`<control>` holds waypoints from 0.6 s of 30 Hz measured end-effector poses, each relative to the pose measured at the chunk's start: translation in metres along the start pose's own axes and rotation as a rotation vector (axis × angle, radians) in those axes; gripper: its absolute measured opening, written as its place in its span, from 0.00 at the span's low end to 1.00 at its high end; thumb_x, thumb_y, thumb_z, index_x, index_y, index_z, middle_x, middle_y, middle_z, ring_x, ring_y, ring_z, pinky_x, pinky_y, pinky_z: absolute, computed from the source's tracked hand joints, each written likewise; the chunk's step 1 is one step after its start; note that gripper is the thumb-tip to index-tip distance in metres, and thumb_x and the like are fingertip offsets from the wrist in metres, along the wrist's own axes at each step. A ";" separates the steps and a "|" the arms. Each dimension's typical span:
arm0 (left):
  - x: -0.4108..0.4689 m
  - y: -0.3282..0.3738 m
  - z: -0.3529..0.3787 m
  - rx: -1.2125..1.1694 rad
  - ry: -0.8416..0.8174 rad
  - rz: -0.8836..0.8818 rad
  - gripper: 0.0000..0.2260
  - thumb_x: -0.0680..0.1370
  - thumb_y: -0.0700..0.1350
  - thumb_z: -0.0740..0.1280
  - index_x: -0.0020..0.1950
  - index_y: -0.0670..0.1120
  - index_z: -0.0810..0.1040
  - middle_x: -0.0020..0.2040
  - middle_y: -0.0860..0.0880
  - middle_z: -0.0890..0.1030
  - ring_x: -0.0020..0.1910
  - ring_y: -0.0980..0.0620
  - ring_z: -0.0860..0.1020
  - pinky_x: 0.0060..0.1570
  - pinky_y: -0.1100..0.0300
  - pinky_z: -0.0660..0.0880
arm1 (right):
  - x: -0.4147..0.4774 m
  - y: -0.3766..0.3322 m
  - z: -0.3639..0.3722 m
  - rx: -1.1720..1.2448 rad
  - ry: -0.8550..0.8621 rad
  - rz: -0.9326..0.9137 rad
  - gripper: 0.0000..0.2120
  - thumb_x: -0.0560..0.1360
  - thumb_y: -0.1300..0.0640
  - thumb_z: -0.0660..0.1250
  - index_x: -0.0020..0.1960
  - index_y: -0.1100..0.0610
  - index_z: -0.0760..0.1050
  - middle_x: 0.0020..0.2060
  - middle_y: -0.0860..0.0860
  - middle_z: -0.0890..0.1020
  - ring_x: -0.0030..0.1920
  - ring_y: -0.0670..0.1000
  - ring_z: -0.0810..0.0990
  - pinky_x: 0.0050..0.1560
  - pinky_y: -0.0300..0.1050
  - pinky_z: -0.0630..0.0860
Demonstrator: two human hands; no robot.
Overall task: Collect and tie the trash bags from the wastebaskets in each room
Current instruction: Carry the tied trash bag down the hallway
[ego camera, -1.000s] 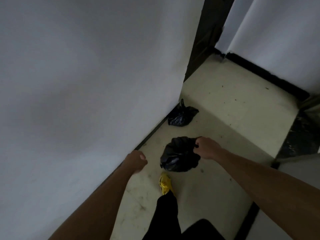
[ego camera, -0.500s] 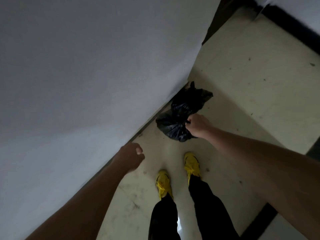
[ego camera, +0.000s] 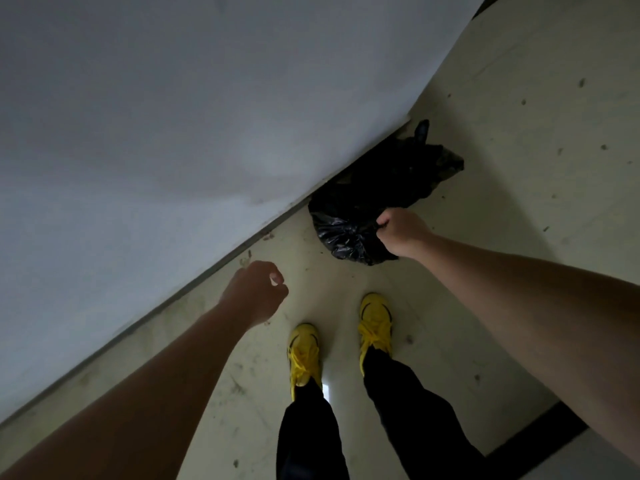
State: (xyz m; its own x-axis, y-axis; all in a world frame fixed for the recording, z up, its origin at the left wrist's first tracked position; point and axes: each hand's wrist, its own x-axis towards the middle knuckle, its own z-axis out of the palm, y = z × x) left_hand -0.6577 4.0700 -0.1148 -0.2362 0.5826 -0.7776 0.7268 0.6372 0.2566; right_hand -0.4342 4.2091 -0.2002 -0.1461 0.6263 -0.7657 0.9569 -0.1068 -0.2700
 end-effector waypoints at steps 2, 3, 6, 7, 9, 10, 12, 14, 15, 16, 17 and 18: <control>0.002 0.001 0.008 -0.031 -0.001 -0.039 0.06 0.76 0.46 0.66 0.51 0.48 0.80 0.51 0.48 0.81 0.45 0.49 0.80 0.52 0.53 0.78 | 0.004 0.005 -0.003 -0.018 -0.016 -0.004 0.18 0.80 0.55 0.60 0.70 0.54 0.69 0.61 0.56 0.78 0.54 0.58 0.79 0.47 0.46 0.72; -0.001 0.001 0.008 -0.034 -0.008 -0.046 0.06 0.76 0.46 0.66 0.51 0.48 0.80 0.49 0.48 0.81 0.43 0.50 0.81 0.50 0.54 0.78 | 0.003 0.006 -0.002 -0.014 -0.015 -0.004 0.18 0.80 0.55 0.60 0.70 0.54 0.69 0.61 0.56 0.78 0.54 0.58 0.79 0.47 0.46 0.72; -0.012 0.009 0.000 -0.083 0.010 -0.076 0.06 0.76 0.46 0.66 0.51 0.48 0.80 0.46 0.48 0.82 0.42 0.50 0.81 0.49 0.55 0.78 | -0.004 0.000 -0.018 -0.017 -0.031 -0.020 0.19 0.80 0.54 0.60 0.70 0.54 0.69 0.58 0.56 0.79 0.51 0.57 0.79 0.44 0.46 0.71; -0.021 0.014 -0.010 -0.106 0.022 -0.079 0.06 0.76 0.46 0.67 0.51 0.48 0.80 0.47 0.48 0.81 0.43 0.49 0.82 0.51 0.54 0.78 | -0.011 -0.006 -0.029 -0.017 -0.029 -0.037 0.19 0.80 0.54 0.60 0.70 0.54 0.69 0.58 0.56 0.79 0.52 0.57 0.79 0.44 0.46 0.70; -0.029 0.017 -0.018 -0.138 0.025 -0.094 0.07 0.76 0.46 0.67 0.52 0.47 0.80 0.50 0.47 0.82 0.47 0.47 0.81 0.54 0.50 0.78 | -0.020 -0.015 -0.035 -0.022 -0.040 -0.047 0.19 0.80 0.54 0.61 0.69 0.54 0.69 0.59 0.56 0.79 0.54 0.57 0.79 0.44 0.45 0.70; -0.044 0.021 -0.026 -0.170 0.033 -0.098 0.07 0.76 0.46 0.67 0.53 0.47 0.80 0.51 0.46 0.82 0.48 0.46 0.81 0.55 0.49 0.78 | -0.033 -0.021 -0.044 -0.032 -0.043 -0.066 0.18 0.80 0.54 0.61 0.69 0.54 0.69 0.59 0.56 0.79 0.56 0.57 0.79 0.45 0.45 0.71; -0.056 0.024 -0.033 -0.215 0.032 -0.127 0.08 0.77 0.45 0.67 0.53 0.46 0.80 0.52 0.45 0.82 0.49 0.45 0.82 0.56 0.48 0.78 | -0.049 -0.027 -0.047 -0.050 -0.061 -0.086 0.19 0.79 0.53 0.61 0.69 0.54 0.70 0.61 0.55 0.78 0.58 0.57 0.78 0.48 0.45 0.72; -0.091 0.035 -0.051 -0.297 0.075 -0.142 0.06 0.76 0.44 0.67 0.52 0.45 0.80 0.50 0.43 0.83 0.49 0.43 0.82 0.56 0.48 0.78 | -0.083 -0.038 -0.066 -0.081 -0.081 -0.132 0.18 0.79 0.54 0.61 0.68 0.55 0.70 0.63 0.56 0.77 0.60 0.57 0.77 0.50 0.44 0.71; -0.090 0.036 -0.051 -0.311 0.091 -0.146 0.06 0.76 0.44 0.67 0.51 0.45 0.80 0.50 0.42 0.83 0.49 0.43 0.82 0.56 0.48 0.78 | -0.085 -0.037 -0.063 -0.091 -0.084 -0.141 0.18 0.79 0.54 0.61 0.68 0.56 0.71 0.64 0.56 0.76 0.61 0.57 0.77 0.50 0.43 0.70; -0.115 0.039 -0.061 -0.350 0.120 -0.141 0.06 0.76 0.44 0.67 0.51 0.45 0.80 0.50 0.42 0.83 0.49 0.43 0.82 0.56 0.48 0.78 | -0.110 -0.045 -0.073 -0.125 -0.089 -0.170 0.18 0.79 0.54 0.61 0.67 0.56 0.72 0.63 0.56 0.77 0.61 0.57 0.77 0.50 0.43 0.70; -0.136 0.041 -0.068 -0.377 0.135 -0.145 0.06 0.76 0.44 0.67 0.52 0.45 0.80 0.50 0.42 0.83 0.49 0.43 0.82 0.56 0.47 0.78 | -0.130 -0.050 -0.081 -0.162 -0.103 -0.183 0.17 0.79 0.54 0.61 0.66 0.57 0.72 0.62 0.56 0.77 0.60 0.58 0.77 0.51 0.44 0.71; -0.135 0.041 -0.065 -0.384 0.141 -0.145 0.07 0.77 0.44 0.67 0.52 0.45 0.80 0.50 0.42 0.83 0.48 0.43 0.82 0.56 0.47 0.78 | -0.134 -0.050 -0.079 -0.183 -0.108 -0.185 0.16 0.79 0.53 0.62 0.65 0.57 0.73 0.61 0.57 0.78 0.59 0.58 0.77 0.52 0.45 0.73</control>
State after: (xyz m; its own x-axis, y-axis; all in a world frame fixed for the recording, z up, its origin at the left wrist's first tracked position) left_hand -0.6379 4.0500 0.0382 -0.4237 0.5198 -0.7418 0.3934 0.8433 0.3662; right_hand -0.4427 4.1916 -0.0381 -0.3391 0.5350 -0.7738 0.9394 0.1492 -0.3086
